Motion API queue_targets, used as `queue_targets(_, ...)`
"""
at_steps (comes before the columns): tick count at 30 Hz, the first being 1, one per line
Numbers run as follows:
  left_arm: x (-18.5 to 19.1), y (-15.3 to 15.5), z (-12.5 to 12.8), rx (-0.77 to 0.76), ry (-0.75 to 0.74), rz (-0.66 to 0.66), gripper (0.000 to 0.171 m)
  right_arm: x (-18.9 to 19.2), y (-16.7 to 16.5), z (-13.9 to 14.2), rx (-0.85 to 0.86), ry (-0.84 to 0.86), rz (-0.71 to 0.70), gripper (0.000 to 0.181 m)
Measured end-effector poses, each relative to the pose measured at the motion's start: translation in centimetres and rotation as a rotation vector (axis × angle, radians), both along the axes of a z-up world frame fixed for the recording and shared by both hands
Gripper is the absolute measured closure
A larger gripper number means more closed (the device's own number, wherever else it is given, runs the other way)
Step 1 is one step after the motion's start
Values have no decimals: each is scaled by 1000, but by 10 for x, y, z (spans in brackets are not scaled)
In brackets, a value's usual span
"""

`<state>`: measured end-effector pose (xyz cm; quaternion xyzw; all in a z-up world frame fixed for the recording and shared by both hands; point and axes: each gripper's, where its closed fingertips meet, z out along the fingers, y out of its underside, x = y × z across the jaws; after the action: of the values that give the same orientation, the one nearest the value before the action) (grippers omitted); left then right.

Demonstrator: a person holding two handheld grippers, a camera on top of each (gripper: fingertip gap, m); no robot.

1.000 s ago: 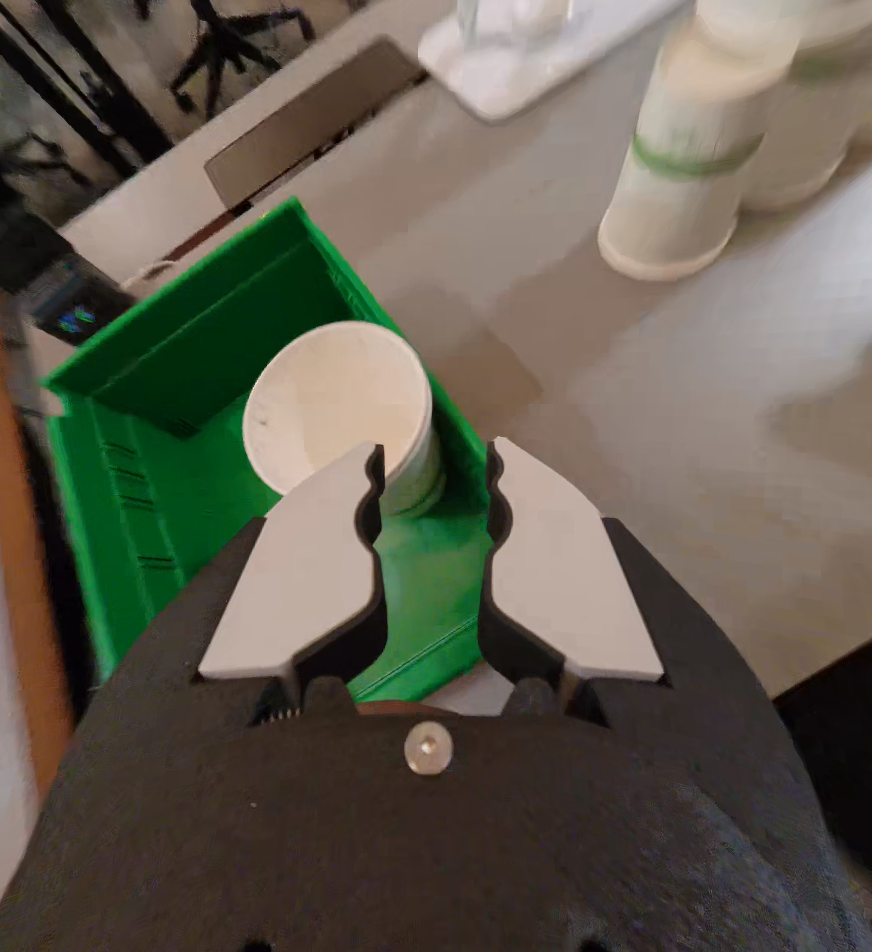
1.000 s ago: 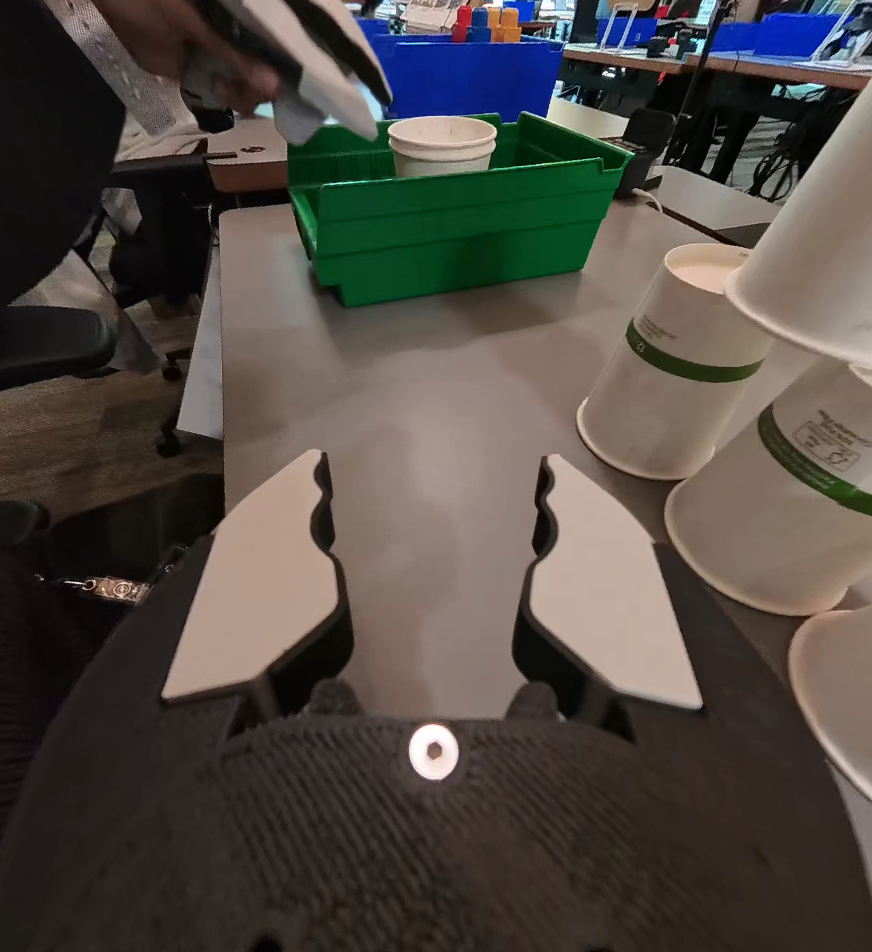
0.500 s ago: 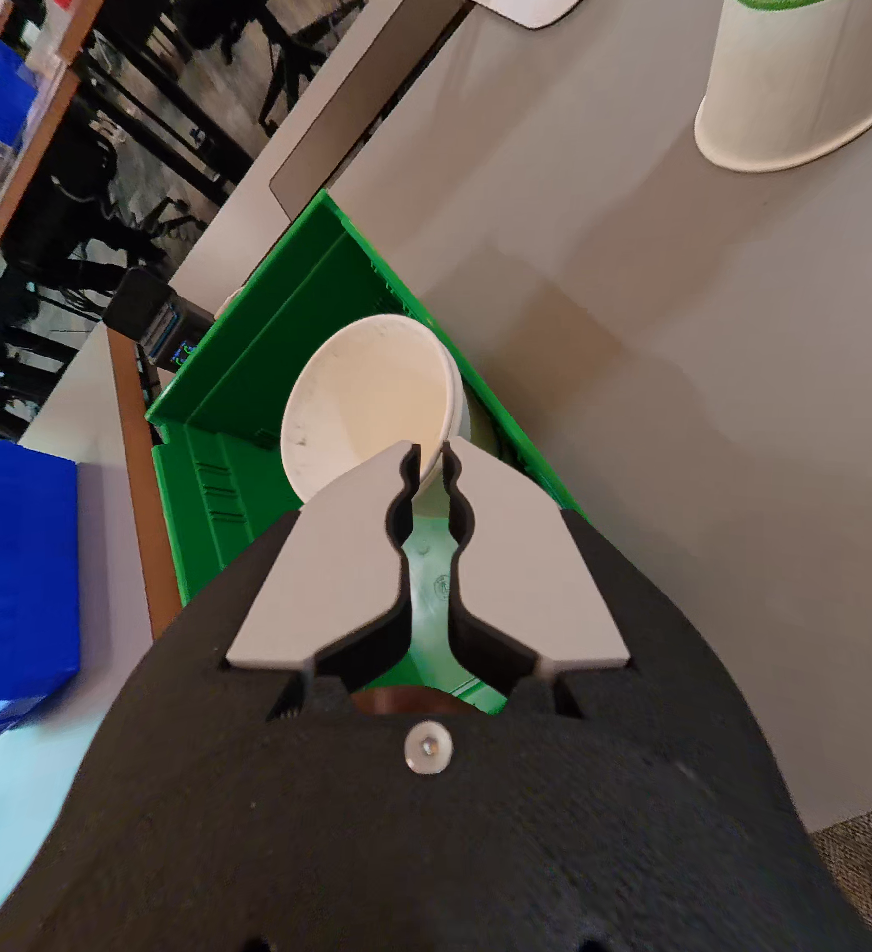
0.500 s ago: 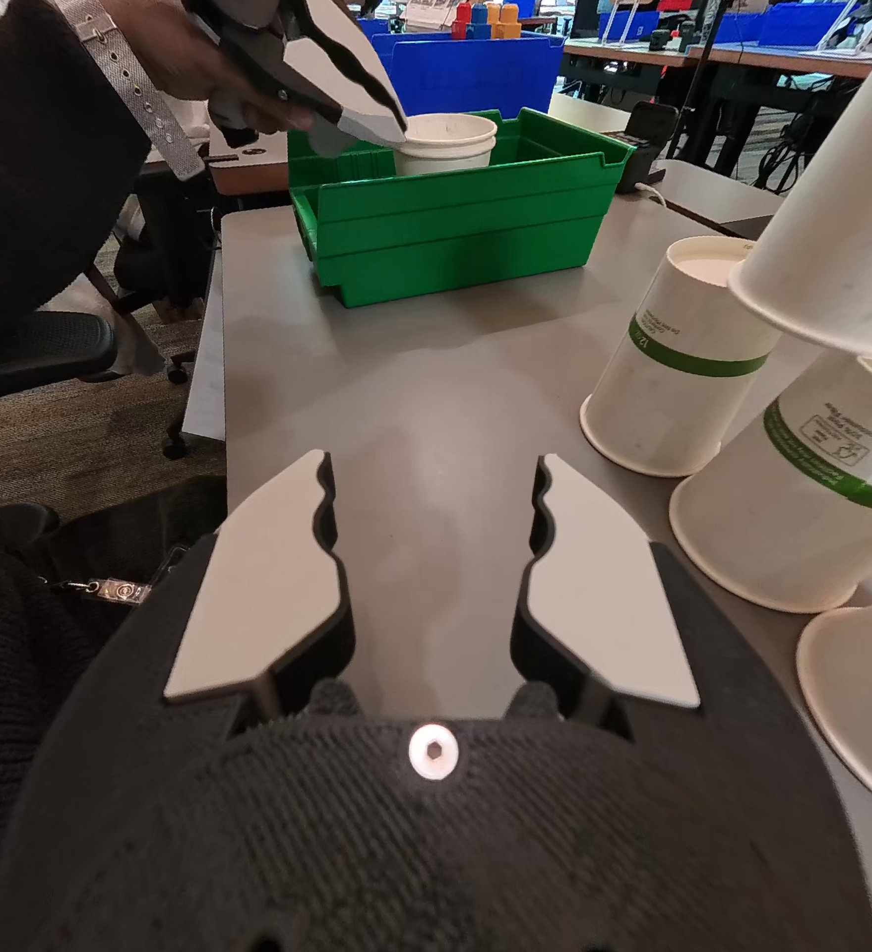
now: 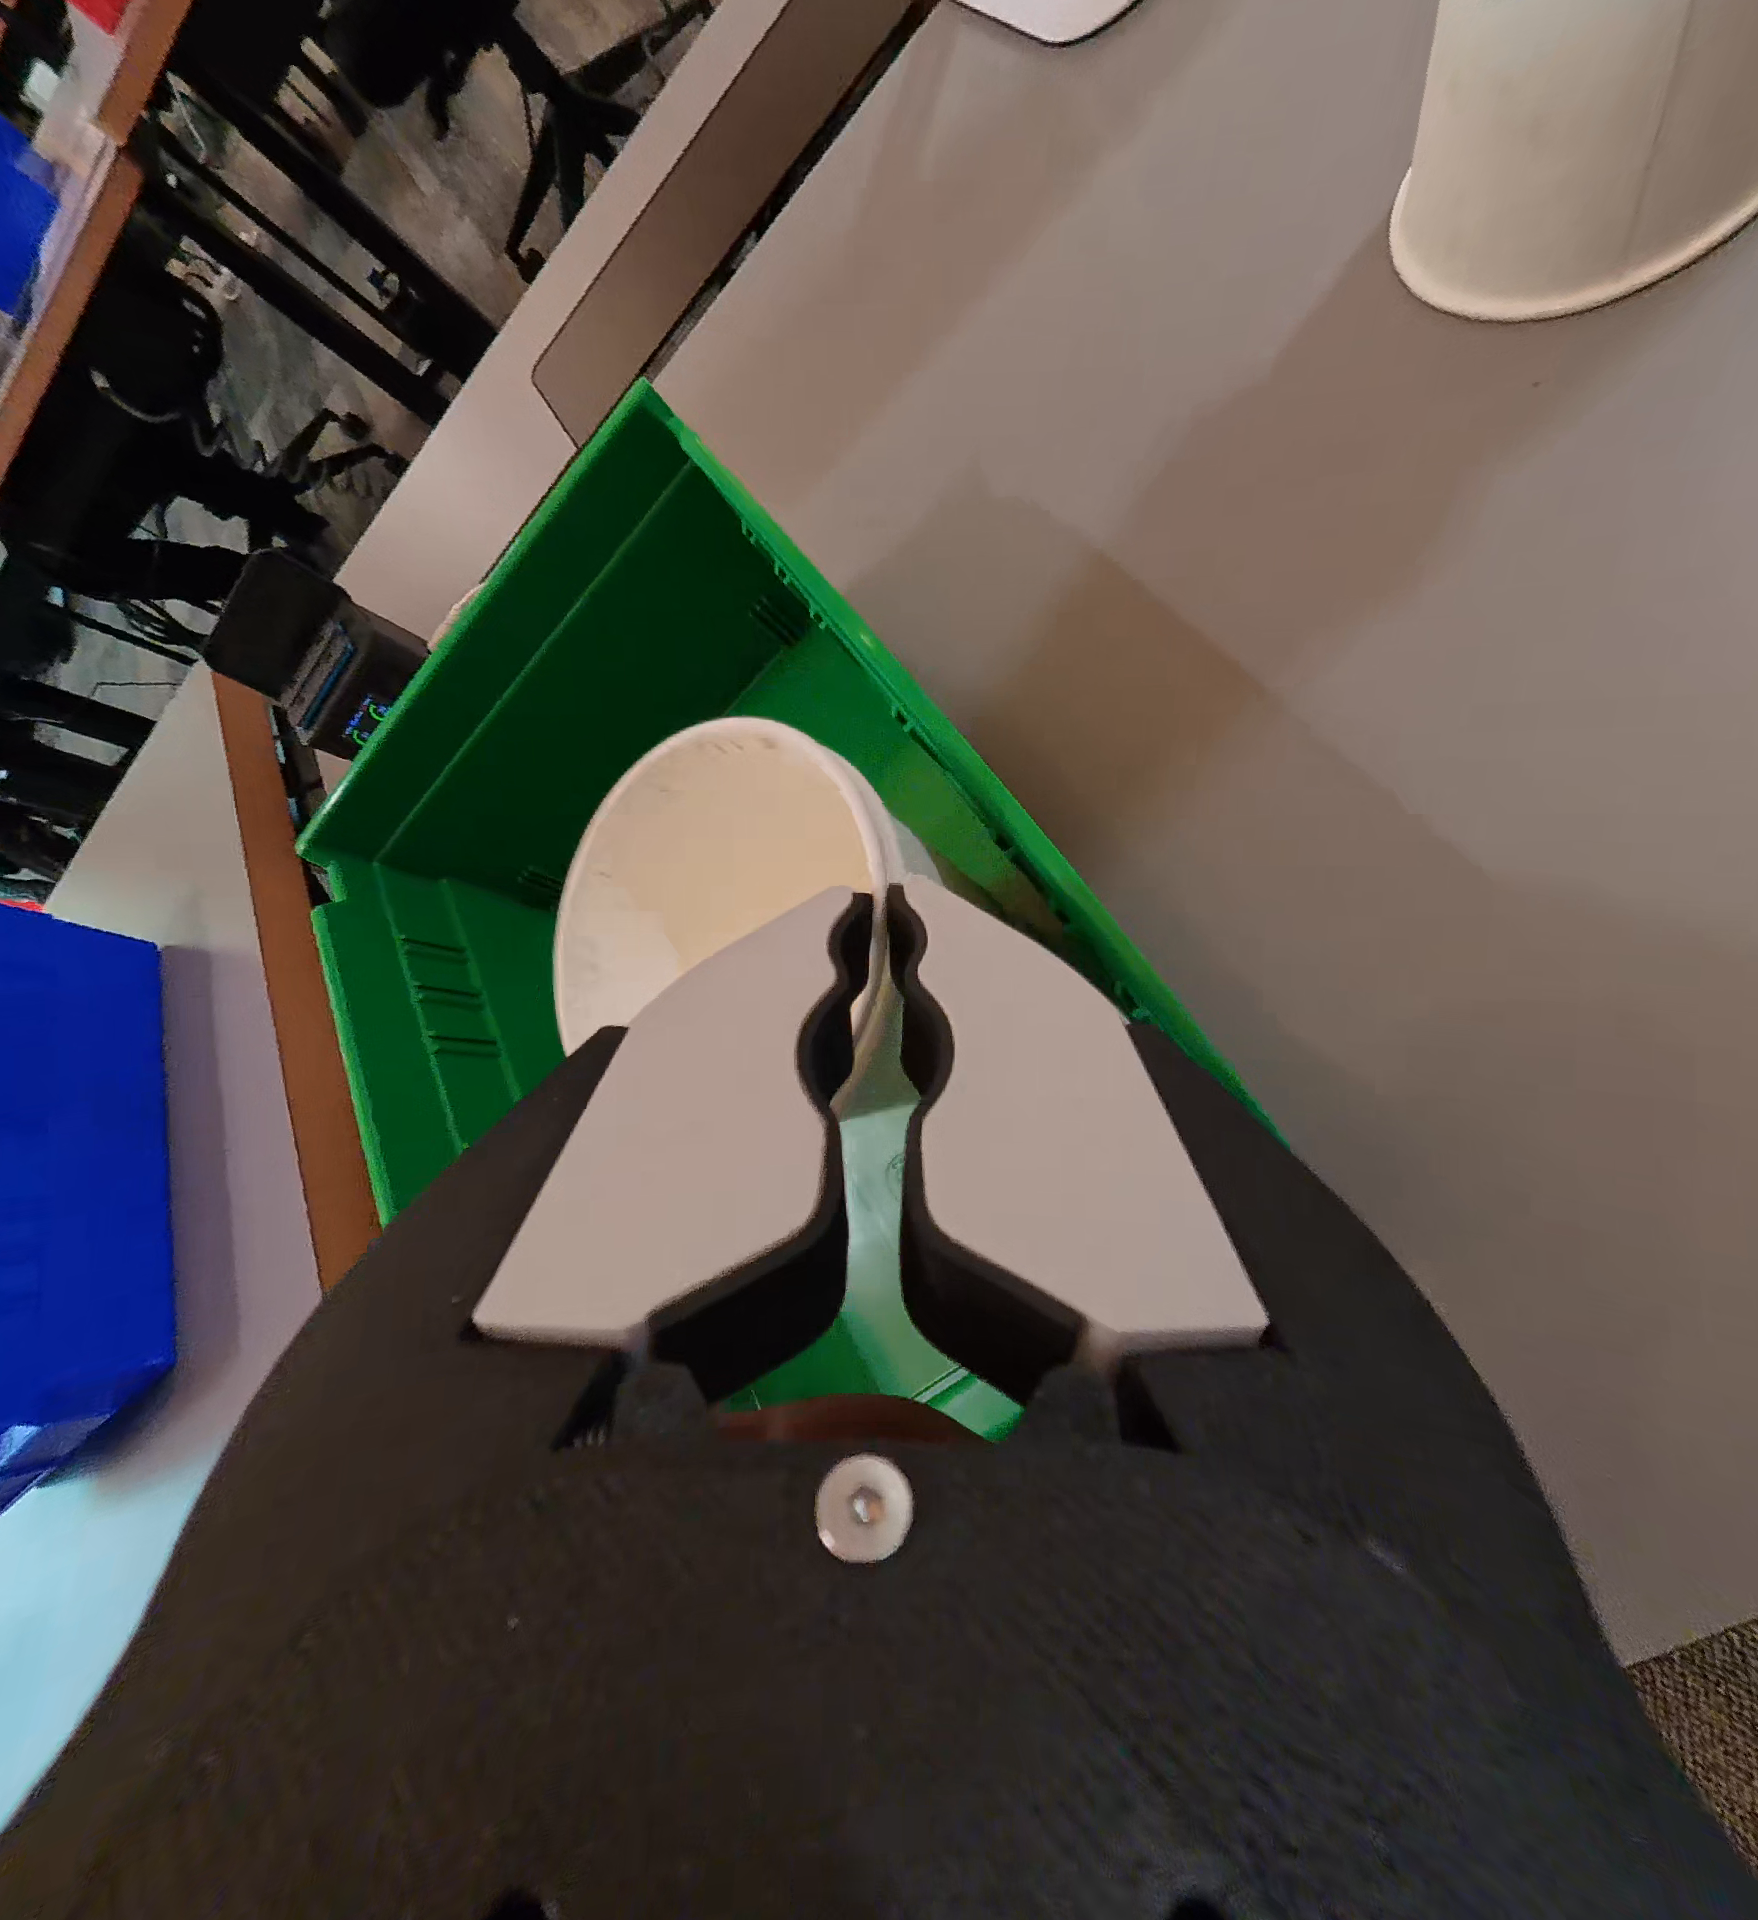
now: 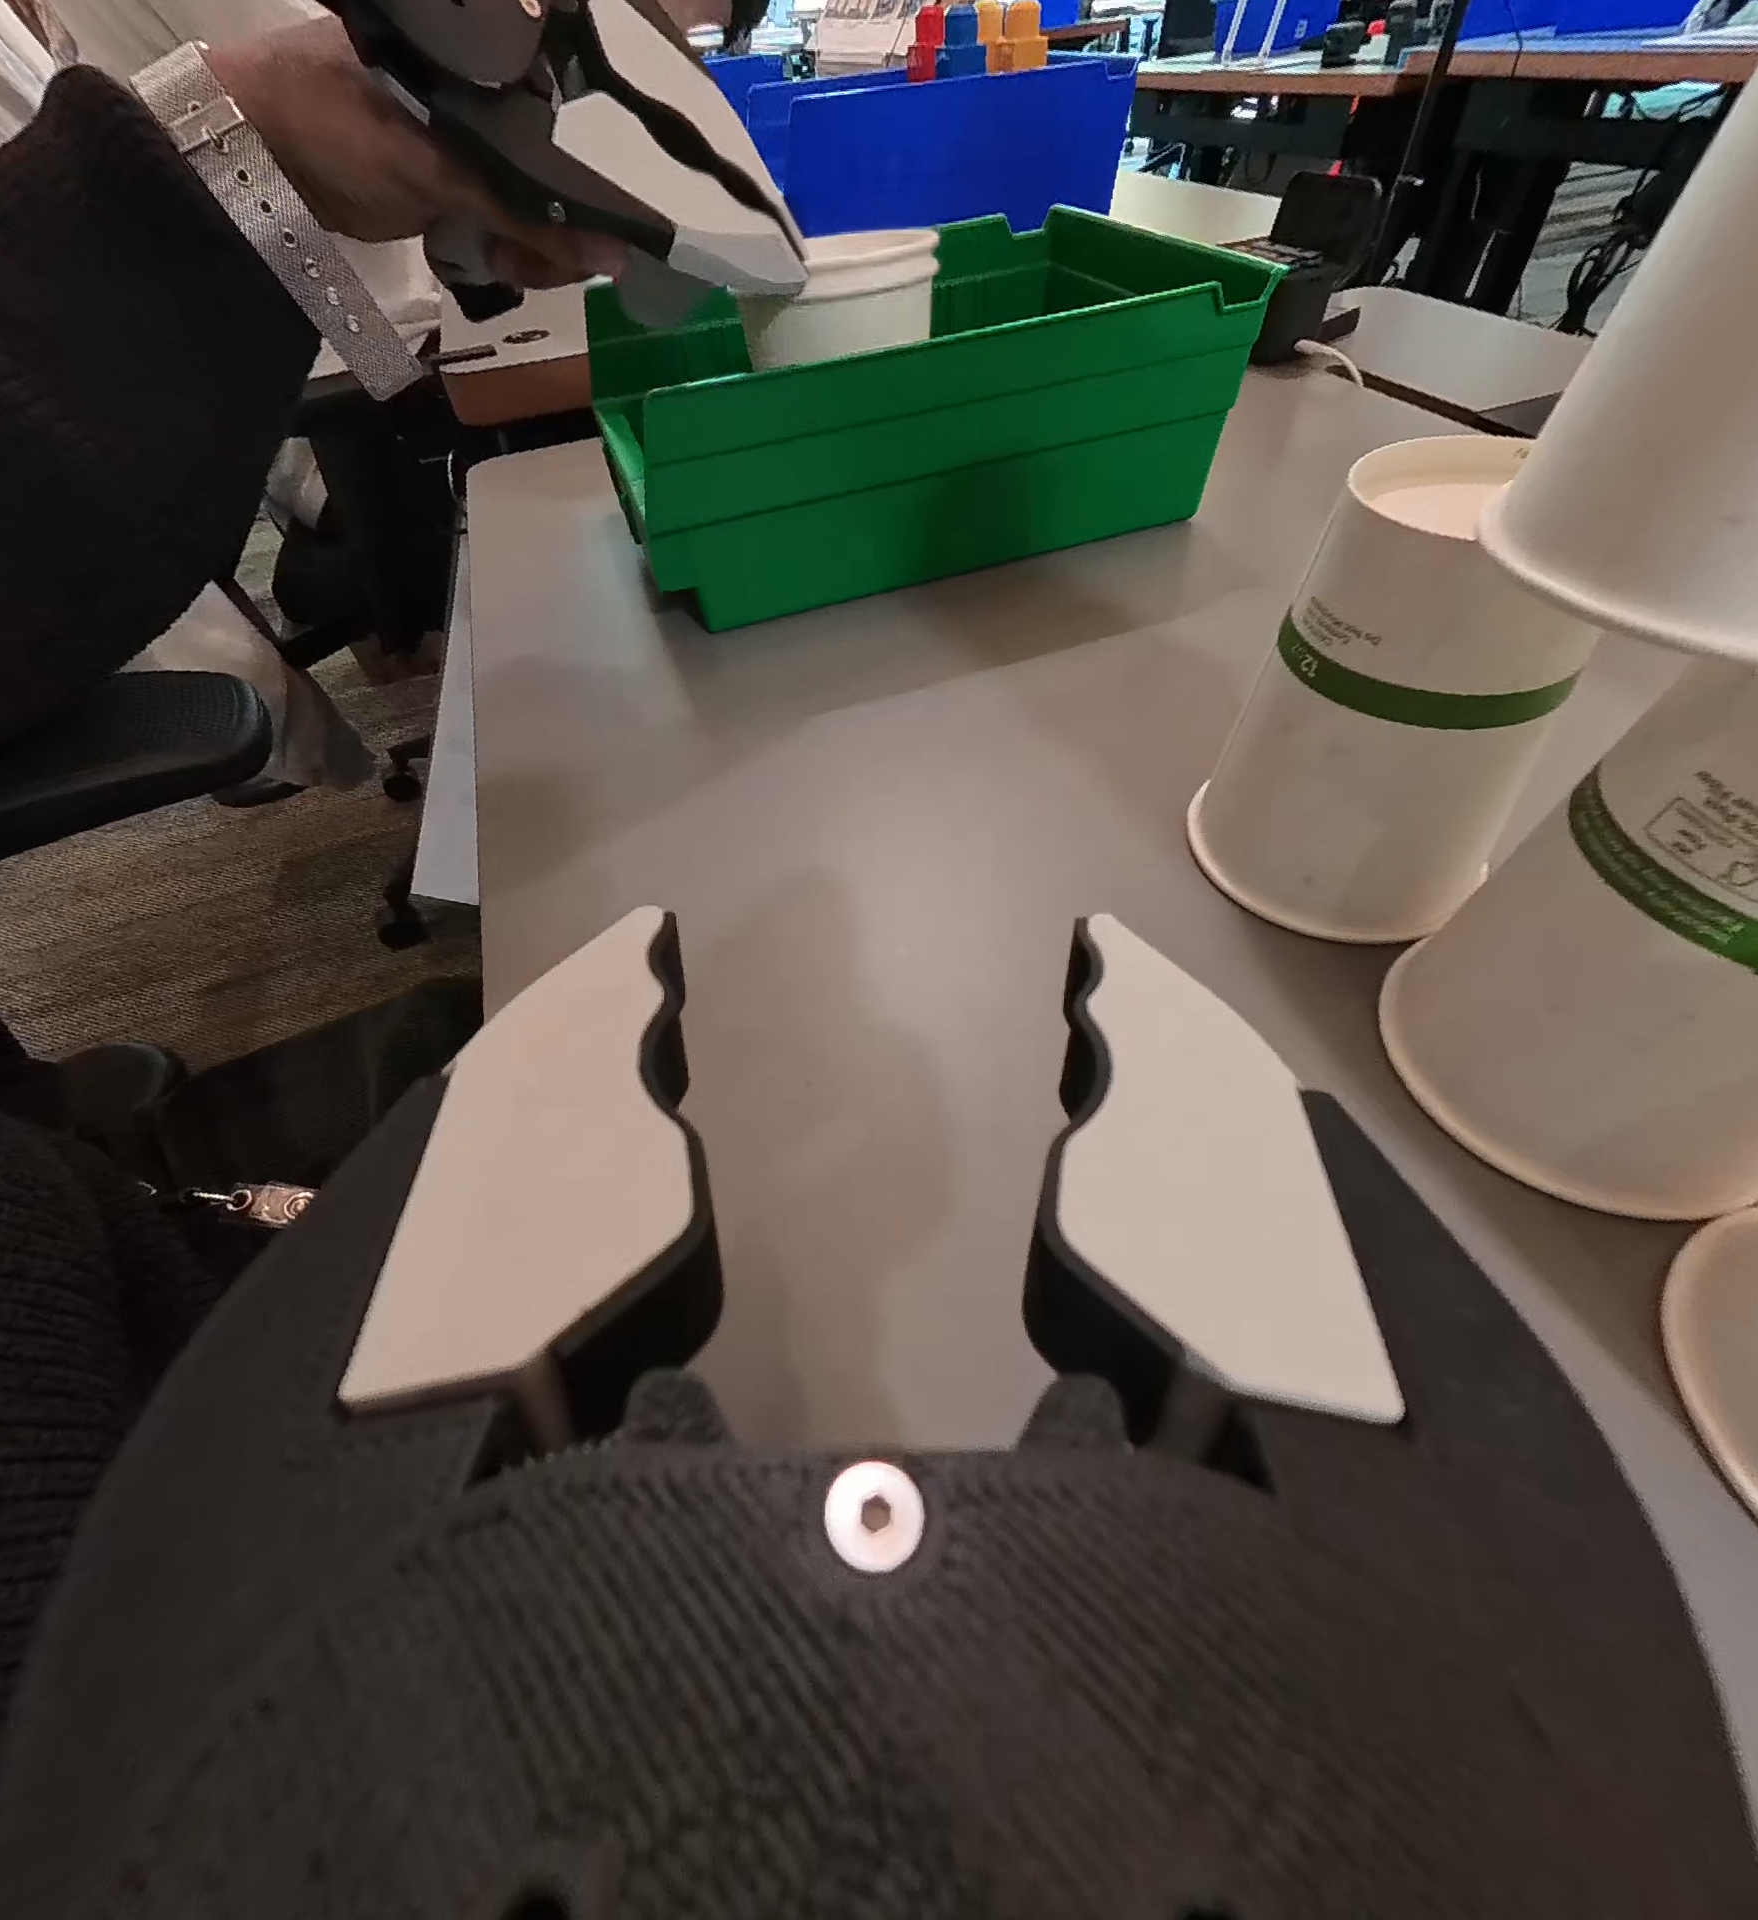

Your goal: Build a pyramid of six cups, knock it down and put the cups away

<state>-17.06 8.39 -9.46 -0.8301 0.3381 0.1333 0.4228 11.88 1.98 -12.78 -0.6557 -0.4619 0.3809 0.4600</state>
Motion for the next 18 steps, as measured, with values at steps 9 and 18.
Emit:
queue_targets(9,-12,4,44,178,-22,78,166,-1,-1,-3,-1,-15,1,110)
queue_targets(18,-43,3,96,406,-62,269,166,-1,-1,-5,2,-27,0,111)
